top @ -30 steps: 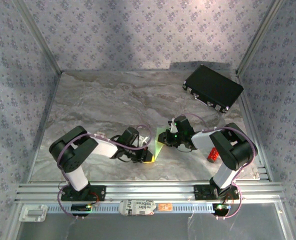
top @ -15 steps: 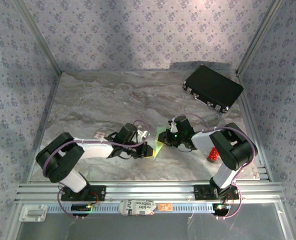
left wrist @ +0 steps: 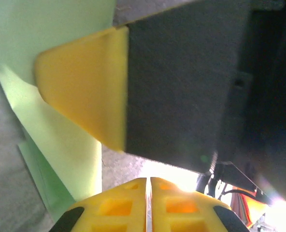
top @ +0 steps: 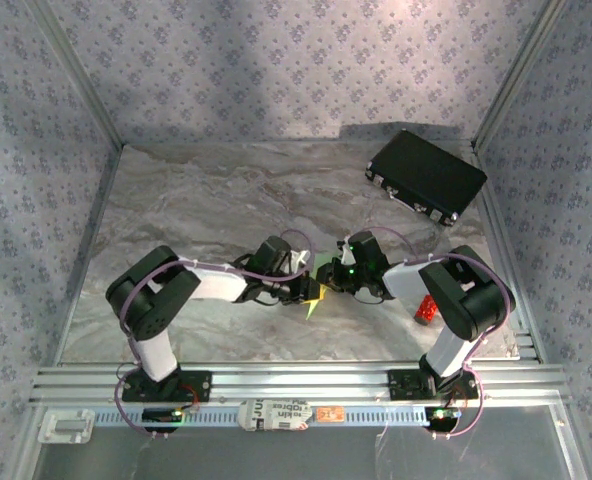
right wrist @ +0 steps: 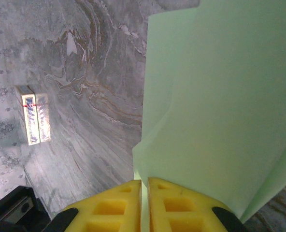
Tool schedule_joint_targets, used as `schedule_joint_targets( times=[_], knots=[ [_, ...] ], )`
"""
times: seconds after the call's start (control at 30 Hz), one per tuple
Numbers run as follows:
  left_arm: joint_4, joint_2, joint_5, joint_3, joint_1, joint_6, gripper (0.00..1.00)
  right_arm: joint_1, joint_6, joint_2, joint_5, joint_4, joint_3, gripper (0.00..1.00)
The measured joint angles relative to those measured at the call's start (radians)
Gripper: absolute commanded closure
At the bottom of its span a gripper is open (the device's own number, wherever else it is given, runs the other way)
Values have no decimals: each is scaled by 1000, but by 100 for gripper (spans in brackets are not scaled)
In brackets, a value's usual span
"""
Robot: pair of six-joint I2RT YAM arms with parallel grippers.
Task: Fold a paper plane with a square sheet of paper (pick it up from the middle)
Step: Fold the wing for the fifth time at the center of the table.
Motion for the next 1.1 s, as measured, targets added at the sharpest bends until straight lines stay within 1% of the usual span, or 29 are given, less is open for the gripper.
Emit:
schedule_joint_targets(
  times=[0.2, 0.57, 0.67, 0.87, 0.97, 1.1],
  knots=[
    [-13, 28, -36, -14, 0, 8, 94, 0, 0, 0, 0, 2, -2, 86],
    [-4, 28, -52, -40, -5, 27, 97, -4, 0, -19, 9, -14, -2, 83],
    [0, 28, -52, -42, -5, 27, 97, -19, 0, -62, 38, -48, -13, 82],
    [1, 28, -52, -42, -5, 31, 98, -46, -12, -222, 133, -152, -22, 82],
    [1, 28, -52, -42, -5, 31, 99, -40, -16, -269, 169, -179, -23, 83],
    [1, 28, -52, -42, -5, 31, 99, -2, -18, -274, 214, -213, -23, 83]
  ],
)
